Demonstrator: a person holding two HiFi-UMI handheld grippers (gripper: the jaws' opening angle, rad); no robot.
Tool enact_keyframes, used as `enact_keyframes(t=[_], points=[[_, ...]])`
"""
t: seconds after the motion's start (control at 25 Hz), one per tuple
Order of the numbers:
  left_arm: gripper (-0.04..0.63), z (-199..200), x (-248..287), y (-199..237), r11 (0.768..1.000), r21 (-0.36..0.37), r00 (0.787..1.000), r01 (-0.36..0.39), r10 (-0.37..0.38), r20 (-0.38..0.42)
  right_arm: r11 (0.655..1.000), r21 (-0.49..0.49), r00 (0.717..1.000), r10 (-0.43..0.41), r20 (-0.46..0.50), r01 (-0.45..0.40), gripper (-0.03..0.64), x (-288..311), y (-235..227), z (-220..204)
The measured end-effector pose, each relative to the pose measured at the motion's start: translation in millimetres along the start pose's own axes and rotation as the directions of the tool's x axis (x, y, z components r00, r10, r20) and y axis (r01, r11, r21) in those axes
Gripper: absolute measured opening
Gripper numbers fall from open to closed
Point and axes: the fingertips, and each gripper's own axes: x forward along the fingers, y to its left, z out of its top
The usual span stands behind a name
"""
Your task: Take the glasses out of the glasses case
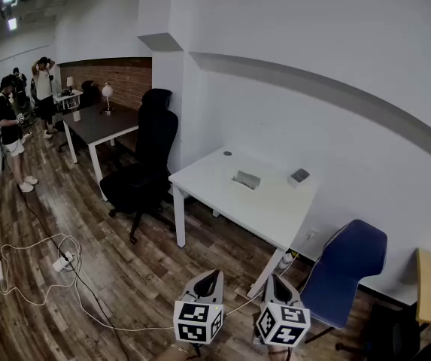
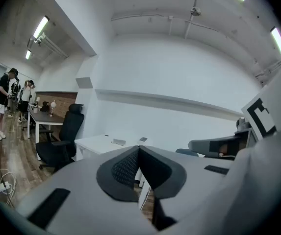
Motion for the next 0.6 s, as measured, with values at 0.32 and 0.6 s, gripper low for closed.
enact_keyframes(t=[0.32, 0.6], points=[[0.008, -4, -1, 20, 1.0, -0.02, 1.0, 0.003, -0.003, -0.003, 0.999, 0.048, 1.0, -0.007, -0.002, 0.007, 0.032, 9, 9, -6], [0.008, -5, 1, 65, 1.0, -0.019, 1.0, -0.013, 0.013, -0.007, 0.994, 0.093, 0.998, -0.057, -0.008, 0.058, 0.032, 27, 14, -11]])
